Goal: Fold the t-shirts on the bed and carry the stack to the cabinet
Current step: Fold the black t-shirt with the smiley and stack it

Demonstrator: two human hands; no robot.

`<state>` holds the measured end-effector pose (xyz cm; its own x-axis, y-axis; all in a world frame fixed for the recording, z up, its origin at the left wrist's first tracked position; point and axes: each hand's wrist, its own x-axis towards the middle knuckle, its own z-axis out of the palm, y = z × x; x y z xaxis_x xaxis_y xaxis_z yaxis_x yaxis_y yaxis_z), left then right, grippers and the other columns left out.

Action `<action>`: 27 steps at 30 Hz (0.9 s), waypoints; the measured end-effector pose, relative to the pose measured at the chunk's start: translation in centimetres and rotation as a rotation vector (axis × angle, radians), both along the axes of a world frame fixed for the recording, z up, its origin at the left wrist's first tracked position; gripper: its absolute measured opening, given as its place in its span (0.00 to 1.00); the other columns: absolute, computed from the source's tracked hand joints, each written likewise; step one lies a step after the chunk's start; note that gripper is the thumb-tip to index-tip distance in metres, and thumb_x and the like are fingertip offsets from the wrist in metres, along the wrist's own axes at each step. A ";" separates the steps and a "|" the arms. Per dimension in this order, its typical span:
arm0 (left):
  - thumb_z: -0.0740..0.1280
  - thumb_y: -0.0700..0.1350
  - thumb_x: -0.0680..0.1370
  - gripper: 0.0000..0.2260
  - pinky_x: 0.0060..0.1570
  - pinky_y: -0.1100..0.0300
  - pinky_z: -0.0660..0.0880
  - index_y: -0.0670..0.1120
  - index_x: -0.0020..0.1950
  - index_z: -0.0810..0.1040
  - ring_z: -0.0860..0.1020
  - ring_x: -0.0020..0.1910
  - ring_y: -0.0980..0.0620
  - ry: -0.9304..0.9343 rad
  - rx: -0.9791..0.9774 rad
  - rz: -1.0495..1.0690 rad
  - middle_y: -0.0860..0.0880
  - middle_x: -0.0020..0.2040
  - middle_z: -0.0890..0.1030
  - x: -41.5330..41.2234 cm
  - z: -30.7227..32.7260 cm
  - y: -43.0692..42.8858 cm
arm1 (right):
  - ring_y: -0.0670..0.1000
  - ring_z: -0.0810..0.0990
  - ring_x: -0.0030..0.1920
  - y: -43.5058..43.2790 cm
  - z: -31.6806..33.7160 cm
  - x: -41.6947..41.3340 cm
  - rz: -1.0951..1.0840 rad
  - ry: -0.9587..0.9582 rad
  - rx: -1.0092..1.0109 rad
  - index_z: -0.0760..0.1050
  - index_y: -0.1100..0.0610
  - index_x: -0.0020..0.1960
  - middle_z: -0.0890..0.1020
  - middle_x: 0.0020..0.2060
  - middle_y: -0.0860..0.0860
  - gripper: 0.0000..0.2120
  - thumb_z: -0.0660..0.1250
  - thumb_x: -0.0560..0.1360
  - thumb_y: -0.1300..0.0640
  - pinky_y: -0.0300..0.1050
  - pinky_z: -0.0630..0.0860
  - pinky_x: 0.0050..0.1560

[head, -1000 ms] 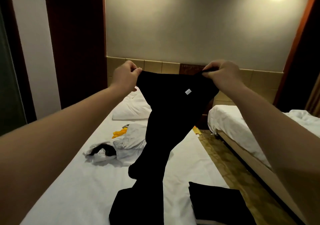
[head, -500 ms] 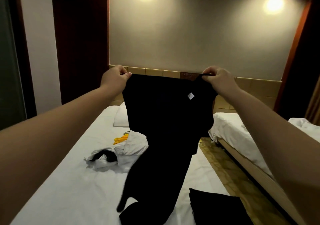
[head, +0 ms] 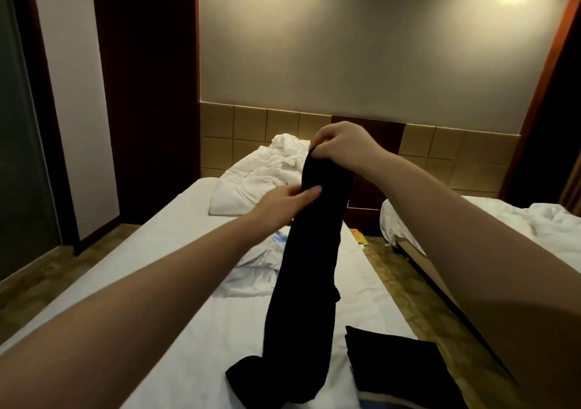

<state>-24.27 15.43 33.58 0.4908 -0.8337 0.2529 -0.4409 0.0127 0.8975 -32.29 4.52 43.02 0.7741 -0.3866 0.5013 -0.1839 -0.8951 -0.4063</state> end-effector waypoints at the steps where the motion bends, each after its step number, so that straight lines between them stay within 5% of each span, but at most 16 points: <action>1: 0.62 0.52 0.78 0.12 0.54 0.54 0.75 0.48 0.59 0.75 0.78 0.51 0.50 0.009 -0.001 0.015 0.49 0.52 0.80 -0.2 -0.2 -0.2 | 0.44 0.72 0.45 0.1 -0.1 0.2 0.020 -0.002 0.018 0.78 0.52 0.44 0.75 0.40 0.44 0.04 0.65 0.73 0.59 0.35 0.69 0.38; 3: 0.64 0.46 0.76 0.11 0.57 0.53 0.73 0.48 0.58 0.75 0.77 0.52 0.48 -0.005 -0.001 0.073 0.46 0.54 0.79 0.0 -0.6 -0.4 | 0.44 0.72 0.43 -0.1 -0.1 0.2 0.046 -0.002 0.079 0.78 0.53 0.44 0.74 0.39 0.43 0.03 0.65 0.73 0.59 0.35 0.70 0.39; 9: 0.57 0.40 0.80 0.09 0.40 0.59 0.67 0.48 0.51 0.77 0.72 0.39 0.52 0.044 0.059 0.218 0.49 0.40 0.76 3.6 -2.6 1.3 | 0.48 0.79 0.42 -4.0 0.5 -2.7 0.106 -0.079 0.623 0.78 0.56 0.46 0.79 0.41 0.52 0.04 0.68 0.72 0.63 0.37 0.78 0.40; 14: 0.63 0.44 0.76 0.04 0.36 0.62 0.67 0.44 0.45 0.74 0.70 0.38 0.49 0.173 0.050 0.199 0.44 0.40 0.71 6.3 -3.4 3.5 | 0.48 0.79 0.45 -7.1 -0.2 -5.2 0.095 0.020 0.803 0.77 0.53 0.52 0.79 0.45 0.51 0.07 0.67 0.75 0.58 0.34 0.77 0.31; 17: 0.57 0.42 0.80 0.08 0.33 0.67 0.70 0.42 0.46 0.73 0.75 0.36 0.55 0.254 0.041 0.091 0.48 0.37 0.75 6.5 -2.6 3.7 | 0.48 0.80 0.46 -8.1 -1.0 -5.8 0.124 0.049 0.872 0.76 0.52 0.54 0.80 0.47 0.52 0.08 0.66 0.76 0.57 0.35 0.79 0.34; 20: 0.55 0.50 0.80 0.11 0.37 0.67 0.73 0.47 0.51 0.74 0.78 0.44 0.56 0.288 0.120 -0.058 0.50 0.42 0.78 6.2 -1.1 3.7 | 0.45 0.84 0.39 -8.8 -1.4 -6.2 0.189 0.001 0.994 0.76 0.53 0.55 0.81 0.46 0.52 0.08 0.64 0.76 0.59 0.34 0.78 0.31; 22: 0.51 0.56 0.80 0.15 0.36 0.67 0.75 0.50 0.48 0.74 0.81 0.40 0.59 0.299 0.153 -0.102 0.54 0.39 0.82 6.4 -0.4 3.7 | 0.45 0.84 0.38 -9.2 -1.8 -6.4 0.232 -0.018 1.062 0.75 0.54 0.56 0.81 0.46 0.52 0.09 0.62 0.77 0.60 0.35 0.78 0.31; 25: 0.46 0.60 0.79 0.21 0.36 0.64 0.74 0.50 0.45 0.73 0.81 0.32 0.60 0.355 0.187 -0.131 0.56 0.35 0.84 6.6 0.3 4.0 | 0.47 0.84 0.41 -10.3 -2.5 -6.8 0.299 -0.005 1.138 0.74 0.56 0.59 0.82 0.48 0.53 0.16 0.67 0.72 0.62 0.38 0.80 0.35; 27: 0.56 0.58 0.78 0.17 0.33 0.65 0.75 0.47 0.45 0.76 0.81 0.32 0.60 0.361 0.172 -0.147 0.52 0.36 0.83 7.0 0.3 4.4 | 0.50 0.84 0.48 -11.3 -3.1 -7.5 0.384 0.044 1.167 0.73 0.56 0.61 0.83 0.52 0.54 0.33 0.80 0.58 0.61 0.41 0.80 0.40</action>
